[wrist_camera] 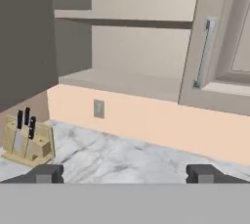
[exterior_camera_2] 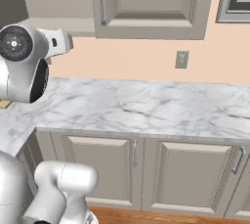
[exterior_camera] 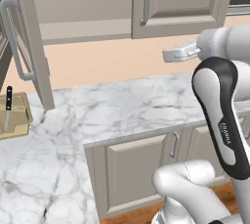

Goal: Close all open cabinet doors.

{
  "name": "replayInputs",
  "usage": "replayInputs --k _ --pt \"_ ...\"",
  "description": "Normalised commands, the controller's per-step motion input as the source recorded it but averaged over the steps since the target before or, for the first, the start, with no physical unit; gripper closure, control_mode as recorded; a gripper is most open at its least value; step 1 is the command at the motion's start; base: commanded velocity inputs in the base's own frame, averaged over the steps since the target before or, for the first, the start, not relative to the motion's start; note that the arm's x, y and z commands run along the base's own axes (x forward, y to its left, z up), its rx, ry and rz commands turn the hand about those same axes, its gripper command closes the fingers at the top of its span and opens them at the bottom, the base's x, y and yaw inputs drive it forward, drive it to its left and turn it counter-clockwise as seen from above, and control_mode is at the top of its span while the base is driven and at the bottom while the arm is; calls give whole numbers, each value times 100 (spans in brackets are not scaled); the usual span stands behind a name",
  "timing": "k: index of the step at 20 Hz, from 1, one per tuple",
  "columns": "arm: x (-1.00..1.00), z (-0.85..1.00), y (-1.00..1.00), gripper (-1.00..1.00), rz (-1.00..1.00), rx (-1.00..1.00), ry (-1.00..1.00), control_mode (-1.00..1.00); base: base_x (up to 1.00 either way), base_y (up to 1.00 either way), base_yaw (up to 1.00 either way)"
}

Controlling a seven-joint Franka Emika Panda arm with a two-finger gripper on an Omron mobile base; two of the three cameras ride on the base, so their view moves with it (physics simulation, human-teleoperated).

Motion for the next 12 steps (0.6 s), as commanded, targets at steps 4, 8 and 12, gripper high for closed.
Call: replayInputs --k 4,8,12 --pt "-100 0 42 -100 24 -14 -30 -100 0 0 0" --pt "-92 -4 16 -100 6 -7 -18 -100 0 0 0" --pt "-78 -22 58 -100 -3 0 -37 -100 0 0 0"
